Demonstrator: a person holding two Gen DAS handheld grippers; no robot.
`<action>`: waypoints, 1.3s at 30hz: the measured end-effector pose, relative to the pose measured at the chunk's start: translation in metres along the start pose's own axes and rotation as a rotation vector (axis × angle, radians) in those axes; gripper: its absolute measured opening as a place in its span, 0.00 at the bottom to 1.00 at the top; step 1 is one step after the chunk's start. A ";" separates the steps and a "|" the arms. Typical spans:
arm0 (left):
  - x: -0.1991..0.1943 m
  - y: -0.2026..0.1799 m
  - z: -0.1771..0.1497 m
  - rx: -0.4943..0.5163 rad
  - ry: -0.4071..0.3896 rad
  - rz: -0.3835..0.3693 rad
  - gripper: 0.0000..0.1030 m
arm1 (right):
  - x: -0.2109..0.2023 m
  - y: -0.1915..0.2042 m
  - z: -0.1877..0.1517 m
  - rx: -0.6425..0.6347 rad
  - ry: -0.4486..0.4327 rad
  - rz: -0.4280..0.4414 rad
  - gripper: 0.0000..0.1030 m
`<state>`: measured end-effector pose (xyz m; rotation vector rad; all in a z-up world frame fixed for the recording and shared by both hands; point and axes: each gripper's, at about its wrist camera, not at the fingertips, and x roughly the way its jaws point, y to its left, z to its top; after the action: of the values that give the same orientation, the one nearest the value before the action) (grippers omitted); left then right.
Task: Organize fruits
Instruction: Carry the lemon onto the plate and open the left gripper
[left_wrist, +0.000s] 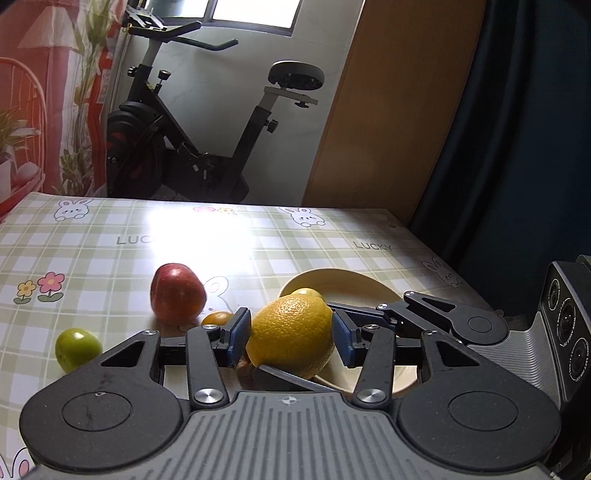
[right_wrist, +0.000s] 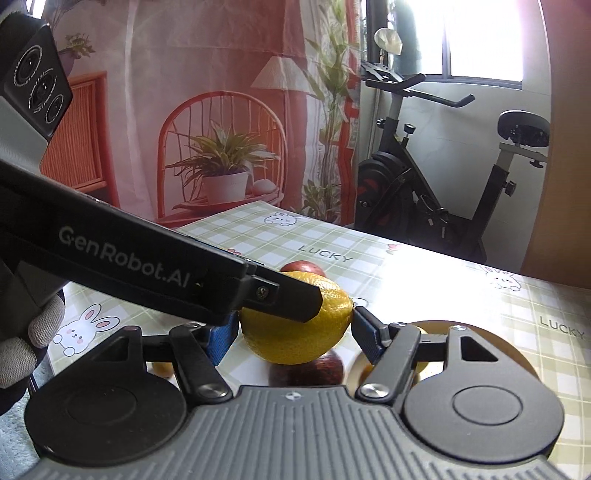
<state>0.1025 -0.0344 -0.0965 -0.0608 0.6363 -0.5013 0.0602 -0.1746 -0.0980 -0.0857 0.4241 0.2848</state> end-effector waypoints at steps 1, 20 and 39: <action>0.005 -0.006 0.003 0.014 0.004 -0.005 0.49 | -0.002 -0.006 -0.001 0.006 -0.003 -0.008 0.67; 0.150 -0.054 0.050 0.107 0.131 -0.012 0.49 | 0.028 -0.146 -0.020 0.203 0.043 -0.073 0.67; 0.171 -0.052 0.047 0.131 0.181 0.015 0.49 | 0.047 -0.153 -0.016 0.241 0.124 -0.136 0.67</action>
<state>0.2251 -0.1643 -0.1426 0.1138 0.7783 -0.5370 0.1391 -0.3116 -0.1282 0.1036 0.5697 0.0928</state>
